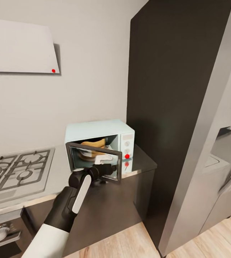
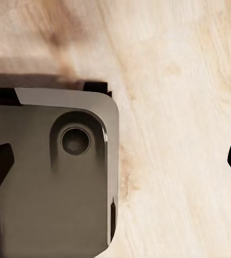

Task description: In the kitchen, take the popcorn bag from the countertop, put it into the microwave, and heat it until the popcorn is cooked so the cooked popcorn ends up inside the bag.

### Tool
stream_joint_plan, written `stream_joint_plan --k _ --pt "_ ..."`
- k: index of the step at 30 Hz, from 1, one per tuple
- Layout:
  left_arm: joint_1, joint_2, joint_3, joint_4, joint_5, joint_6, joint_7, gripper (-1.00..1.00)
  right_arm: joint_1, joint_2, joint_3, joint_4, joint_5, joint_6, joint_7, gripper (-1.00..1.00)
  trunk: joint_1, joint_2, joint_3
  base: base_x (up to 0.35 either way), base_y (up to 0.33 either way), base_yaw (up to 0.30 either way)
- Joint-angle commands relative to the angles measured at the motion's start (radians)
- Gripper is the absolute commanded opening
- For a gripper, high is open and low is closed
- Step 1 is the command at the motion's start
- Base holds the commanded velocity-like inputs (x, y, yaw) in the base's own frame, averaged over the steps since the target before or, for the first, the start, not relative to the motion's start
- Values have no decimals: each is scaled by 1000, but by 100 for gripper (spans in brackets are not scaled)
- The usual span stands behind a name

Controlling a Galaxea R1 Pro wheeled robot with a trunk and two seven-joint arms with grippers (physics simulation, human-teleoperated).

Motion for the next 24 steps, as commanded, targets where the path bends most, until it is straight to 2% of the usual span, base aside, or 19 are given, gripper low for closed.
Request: stream_joint_plan --k 1,6,12,24 --pt "-1 -1 1 0 -3 5 -4 100 -1 -1 -9 3 9 -6 2 100 1 -1 -1 220 -133 0" --pt "-18 5 -12 -17 7 22 -20 100 1 -1 -10 3 22 -4 6 100 1 -1 -1 88 -53 0" --pt "-44 13 -16 -50 -12 47 -10 100 3 15 -5 3 22 -5 5 100 1 -1 -1 19 0 0" --pt "-43 13 -17 -88 -16 43 -6 100 3 15 -5 3 22 -5 5 100 1 -1 -1 232 0 0"
